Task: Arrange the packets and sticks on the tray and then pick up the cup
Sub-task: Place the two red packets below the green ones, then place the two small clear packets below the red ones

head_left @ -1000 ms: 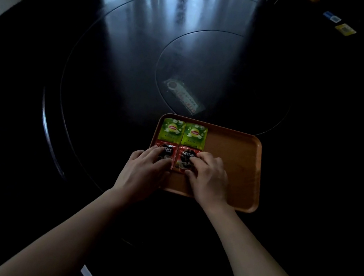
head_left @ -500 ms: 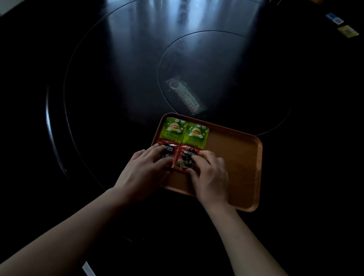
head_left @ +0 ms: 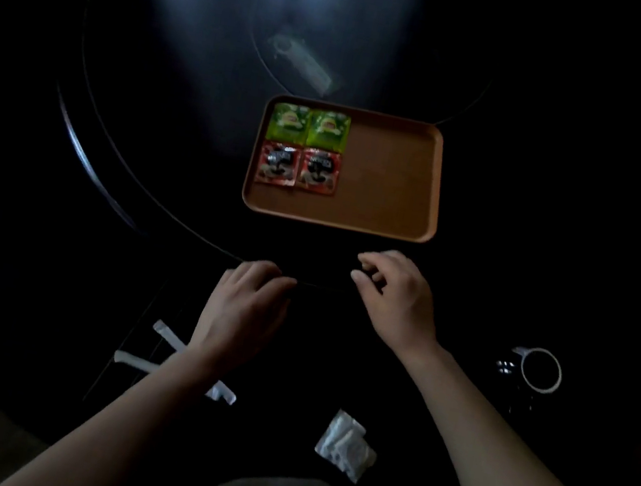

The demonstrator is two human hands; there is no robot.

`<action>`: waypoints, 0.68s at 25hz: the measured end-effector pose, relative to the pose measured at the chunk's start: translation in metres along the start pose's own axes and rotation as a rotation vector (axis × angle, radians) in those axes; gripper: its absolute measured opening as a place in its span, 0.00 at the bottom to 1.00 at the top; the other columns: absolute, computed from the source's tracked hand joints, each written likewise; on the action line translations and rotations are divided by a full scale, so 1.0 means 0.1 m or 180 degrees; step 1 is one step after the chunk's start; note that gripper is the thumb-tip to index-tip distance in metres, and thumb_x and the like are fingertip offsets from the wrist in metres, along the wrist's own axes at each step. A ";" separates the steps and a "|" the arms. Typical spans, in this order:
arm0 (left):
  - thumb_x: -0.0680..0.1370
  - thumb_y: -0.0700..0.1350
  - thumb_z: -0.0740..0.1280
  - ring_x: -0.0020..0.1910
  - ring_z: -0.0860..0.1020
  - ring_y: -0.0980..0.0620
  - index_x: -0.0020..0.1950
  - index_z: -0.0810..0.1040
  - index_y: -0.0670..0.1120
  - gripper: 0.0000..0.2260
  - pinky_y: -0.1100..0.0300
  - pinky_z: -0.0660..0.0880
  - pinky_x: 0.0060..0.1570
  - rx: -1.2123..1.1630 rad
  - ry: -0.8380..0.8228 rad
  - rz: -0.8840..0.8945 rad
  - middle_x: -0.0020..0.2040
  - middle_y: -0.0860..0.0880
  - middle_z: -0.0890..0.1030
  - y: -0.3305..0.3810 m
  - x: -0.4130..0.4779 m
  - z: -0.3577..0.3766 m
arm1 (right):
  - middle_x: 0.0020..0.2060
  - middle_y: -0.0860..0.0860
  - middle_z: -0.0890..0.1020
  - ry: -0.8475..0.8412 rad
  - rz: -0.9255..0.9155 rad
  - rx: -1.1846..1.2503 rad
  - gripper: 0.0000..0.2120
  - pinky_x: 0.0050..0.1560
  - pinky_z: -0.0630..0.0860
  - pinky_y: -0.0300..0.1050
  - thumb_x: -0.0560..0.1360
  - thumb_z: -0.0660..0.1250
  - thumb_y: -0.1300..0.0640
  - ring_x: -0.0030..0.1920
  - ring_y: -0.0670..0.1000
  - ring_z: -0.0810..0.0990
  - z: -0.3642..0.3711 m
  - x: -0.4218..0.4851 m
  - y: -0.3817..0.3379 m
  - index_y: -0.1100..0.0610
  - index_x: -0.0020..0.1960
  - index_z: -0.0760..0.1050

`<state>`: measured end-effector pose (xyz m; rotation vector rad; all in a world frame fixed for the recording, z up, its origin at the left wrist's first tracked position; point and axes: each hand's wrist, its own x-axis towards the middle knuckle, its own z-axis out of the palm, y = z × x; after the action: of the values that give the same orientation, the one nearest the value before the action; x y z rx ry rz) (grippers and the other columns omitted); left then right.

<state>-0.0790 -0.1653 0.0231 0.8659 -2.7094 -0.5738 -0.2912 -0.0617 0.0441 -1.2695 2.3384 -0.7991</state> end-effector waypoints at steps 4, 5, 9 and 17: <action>0.76 0.53 0.63 0.45 0.79 0.46 0.57 0.80 0.50 0.14 0.50 0.75 0.43 -0.0126 -0.0697 0.0080 0.48 0.49 0.80 0.32 -0.74 0.31 | 0.42 0.46 0.77 -0.0694 0.0390 0.0208 0.09 0.46 0.75 0.43 0.76 0.69 0.54 0.42 0.47 0.78 -0.07 -0.89 0.30 0.54 0.55 0.79; 0.75 0.55 0.62 0.45 0.79 0.46 0.58 0.80 0.51 0.15 0.50 0.76 0.42 -0.0152 -0.0919 0.0024 0.47 0.49 0.80 0.40 -0.86 0.36 | 0.42 0.47 0.77 -0.0839 0.0510 0.0225 0.09 0.46 0.76 0.44 0.76 0.69 0.53 0.43 0.47 0.78 -0.06 -1.08 0.36 0.53 0.55 0.80; 0.71 0.61 0.64 0.50 0.78 0.45 0.65 0.77 0.53 0.24 0.49 0.76 0.47 -0.0043 -0.1608 -0.0048 0.51 0.48 0.79 0.61 -0.99 0.53 | 0.47 0.50 0.80 -0.1089 0.0587 -0.0255 0.14 0.49 0.77 0.45 0.75 0.70 0.49 0.50 0.51 0.79 0.06 -1.65 0.51 0.54 0.57 0.80; 0.70 0.56 0.75 0.50 0.73 0.49 0.59 0.79 0.61 0.18 0.57 0.69 0.47 0.0190 -0.1417 0.0170 0.50 0.53 0.75 0.87 -0.88 0.76 | 0.48 0.48 0.76 -0.1267 0.0523 -0.1099 0.18 0.42 0.72 0.45 0.68 0.68 0.41 0.50 0.50 0.75 0.27 -2.04 0.49 0.52 0.50 0.75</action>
<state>-0.0785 -0.0252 -0.0163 0.7491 -3.1503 -0.7549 -0.1995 0.1241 0.0012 -1.2092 2.2641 -0.0750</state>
